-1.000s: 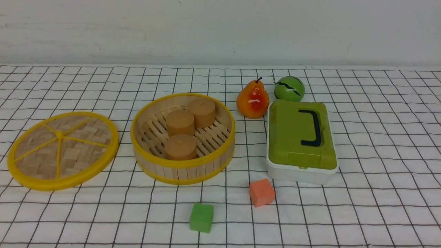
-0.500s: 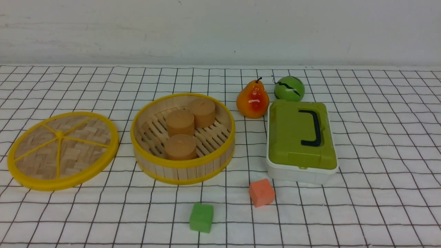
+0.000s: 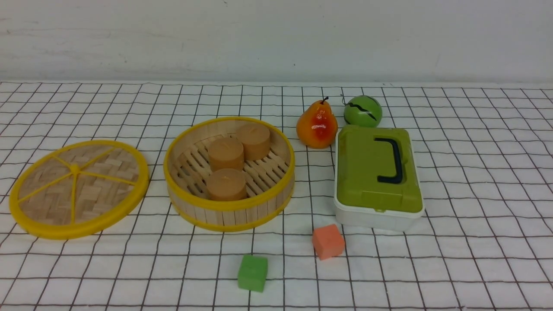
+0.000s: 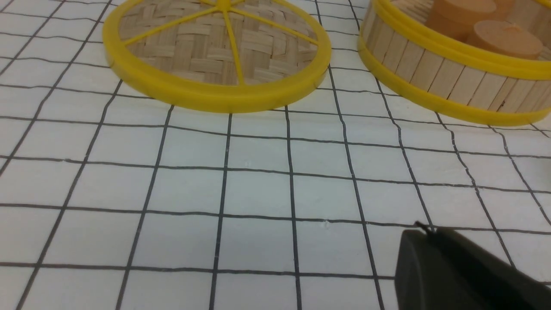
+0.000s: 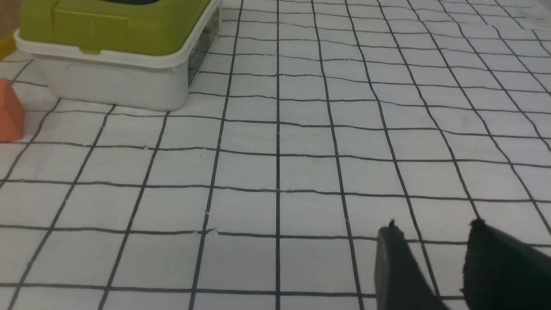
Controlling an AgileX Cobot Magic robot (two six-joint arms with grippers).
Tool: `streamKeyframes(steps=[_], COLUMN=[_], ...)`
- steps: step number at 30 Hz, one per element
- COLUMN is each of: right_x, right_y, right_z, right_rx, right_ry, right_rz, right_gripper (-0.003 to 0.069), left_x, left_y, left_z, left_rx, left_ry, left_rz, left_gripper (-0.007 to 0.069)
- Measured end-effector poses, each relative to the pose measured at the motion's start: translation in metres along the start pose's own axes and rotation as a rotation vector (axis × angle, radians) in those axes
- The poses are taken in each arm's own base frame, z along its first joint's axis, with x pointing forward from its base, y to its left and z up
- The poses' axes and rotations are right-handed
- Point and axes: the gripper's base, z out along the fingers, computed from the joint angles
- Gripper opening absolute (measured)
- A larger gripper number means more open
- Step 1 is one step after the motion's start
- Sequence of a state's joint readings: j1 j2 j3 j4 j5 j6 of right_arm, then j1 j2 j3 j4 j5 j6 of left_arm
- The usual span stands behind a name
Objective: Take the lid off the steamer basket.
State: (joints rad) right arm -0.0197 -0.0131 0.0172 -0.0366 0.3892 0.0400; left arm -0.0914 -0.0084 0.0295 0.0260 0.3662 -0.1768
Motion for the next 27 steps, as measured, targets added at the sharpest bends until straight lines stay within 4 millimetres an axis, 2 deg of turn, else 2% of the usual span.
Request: streamKeyframes(steps=[27], right_x=[0.0], right_y=[0.0], right_z=[0.0], right_rx=[0.0], right_ry=[0.0], right_rz=[0.0], right_gripper=[0.0239], left_x=[0.0], left_y=[0.0], left_z=[0.0], left_rx=[0.0], left_ry=[0.0], left_rz=[0.0], left_gripper=[0.0031])
